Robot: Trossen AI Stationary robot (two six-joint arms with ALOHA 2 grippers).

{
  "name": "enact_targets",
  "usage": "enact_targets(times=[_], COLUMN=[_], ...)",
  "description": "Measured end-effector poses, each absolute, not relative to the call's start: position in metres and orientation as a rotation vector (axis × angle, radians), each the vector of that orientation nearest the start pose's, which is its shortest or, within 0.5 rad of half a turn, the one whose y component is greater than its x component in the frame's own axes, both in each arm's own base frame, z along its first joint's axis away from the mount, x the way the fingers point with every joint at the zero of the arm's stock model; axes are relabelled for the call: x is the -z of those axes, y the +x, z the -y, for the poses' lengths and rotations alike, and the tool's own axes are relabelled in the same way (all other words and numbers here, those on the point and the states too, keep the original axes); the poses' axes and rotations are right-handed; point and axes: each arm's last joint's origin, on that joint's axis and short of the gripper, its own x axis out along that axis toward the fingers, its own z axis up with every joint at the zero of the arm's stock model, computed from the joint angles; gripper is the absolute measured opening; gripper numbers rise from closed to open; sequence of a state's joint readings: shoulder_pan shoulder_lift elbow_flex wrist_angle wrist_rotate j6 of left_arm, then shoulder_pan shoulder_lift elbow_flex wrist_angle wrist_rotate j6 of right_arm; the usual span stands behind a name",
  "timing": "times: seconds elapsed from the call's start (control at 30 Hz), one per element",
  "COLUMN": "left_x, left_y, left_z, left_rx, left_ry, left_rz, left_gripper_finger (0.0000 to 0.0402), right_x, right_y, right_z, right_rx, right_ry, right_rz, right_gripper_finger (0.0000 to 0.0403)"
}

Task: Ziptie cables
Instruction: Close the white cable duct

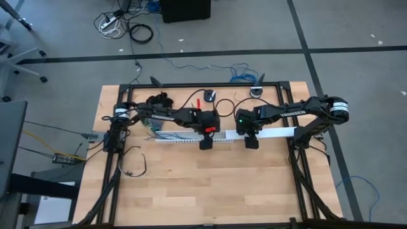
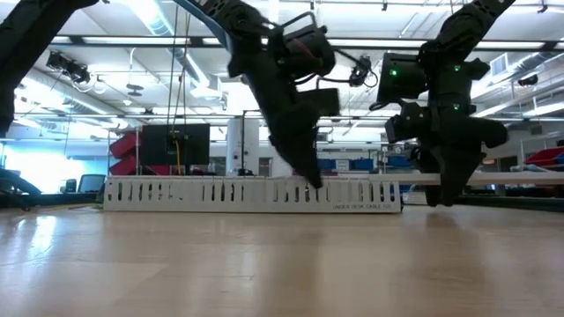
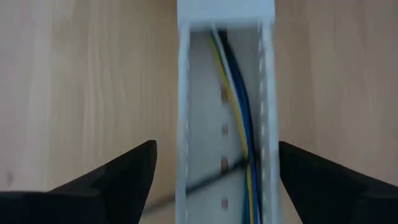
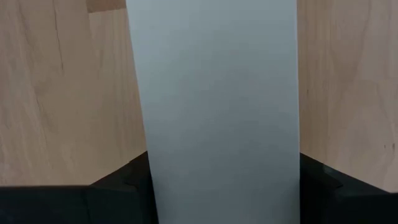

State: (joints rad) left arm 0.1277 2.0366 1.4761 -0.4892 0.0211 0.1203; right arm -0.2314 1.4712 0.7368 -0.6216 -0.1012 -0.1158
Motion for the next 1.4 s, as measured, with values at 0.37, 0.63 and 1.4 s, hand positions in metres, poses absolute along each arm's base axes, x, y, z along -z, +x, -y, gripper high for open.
enact_targets(times=[0.37,0.63,1.4], left_x=[-0.170,-0.146,-0.146], left_y=[0.361,0.327,0.336], left_z=[-0.049,-0.047,-0.047], left_rx=[-0.146,-0.184,-0.207], left_ry=[-0.037,-0.036,-0.078], left_rz=[-1.045,-1.092,-0.995], left_gripper_finger=[0.0319,0.0319,0.0277], right_x=[-0.152,-0.152,-0.152], right_y=[0.231,0.231,0.231], right_z=[0.052,0.052,0.052], right_rx=[0.032,0.032,0.040], right_ry=[0.125,0.123,0.121], right_rz=[-1.337,-1.332,-1.334], right_gripper_finger=[0.0229,0.0229,0.0229])
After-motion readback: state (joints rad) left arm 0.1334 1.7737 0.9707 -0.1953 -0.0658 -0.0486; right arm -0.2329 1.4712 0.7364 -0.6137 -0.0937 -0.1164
